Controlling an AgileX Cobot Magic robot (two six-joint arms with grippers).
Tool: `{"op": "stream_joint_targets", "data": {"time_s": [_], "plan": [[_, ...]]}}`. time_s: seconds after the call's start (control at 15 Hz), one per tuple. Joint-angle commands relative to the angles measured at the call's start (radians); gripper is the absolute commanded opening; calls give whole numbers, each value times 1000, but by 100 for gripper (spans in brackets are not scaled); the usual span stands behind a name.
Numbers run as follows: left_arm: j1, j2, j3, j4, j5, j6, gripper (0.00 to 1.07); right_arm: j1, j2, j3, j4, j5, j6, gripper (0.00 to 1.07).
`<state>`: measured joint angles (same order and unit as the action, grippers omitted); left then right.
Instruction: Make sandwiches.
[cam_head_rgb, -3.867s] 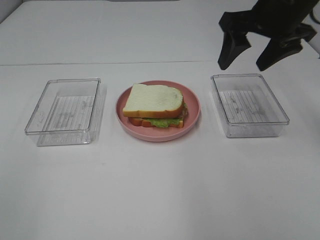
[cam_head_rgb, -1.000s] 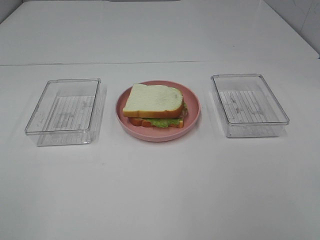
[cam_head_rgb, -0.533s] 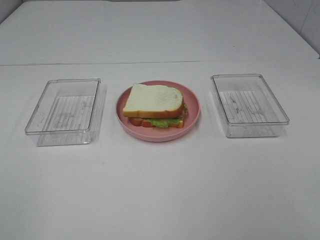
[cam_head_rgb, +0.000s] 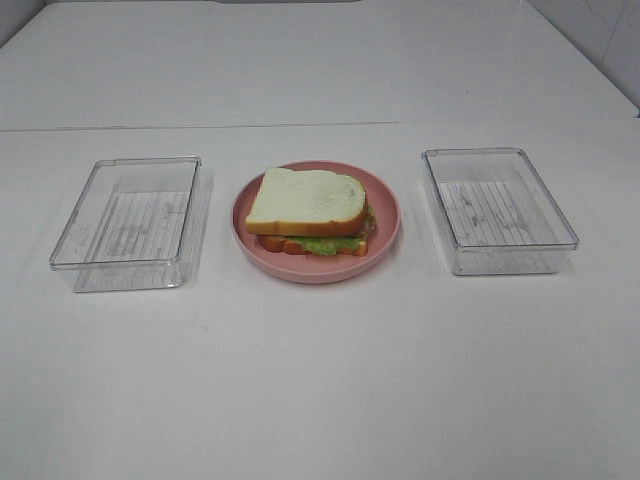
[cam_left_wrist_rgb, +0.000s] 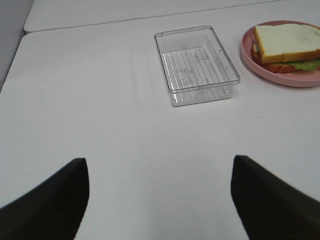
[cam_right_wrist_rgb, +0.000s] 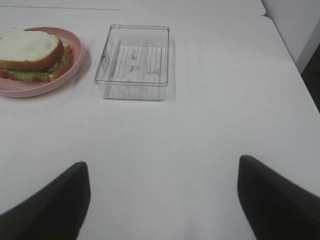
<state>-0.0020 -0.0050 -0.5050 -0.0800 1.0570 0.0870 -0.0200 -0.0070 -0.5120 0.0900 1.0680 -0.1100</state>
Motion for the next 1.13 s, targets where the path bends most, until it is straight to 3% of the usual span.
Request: {"op": "stream_joint_targets", "data": {"time_s": [0.07,1.13], "plan": [[5,-23,5,-6,-11,6,75,-3,-14,4,-3,-7,-6,76],[5,-23,5,-4,-11,13,75,-3,-14,4,-3,-7,-6,76]]}}
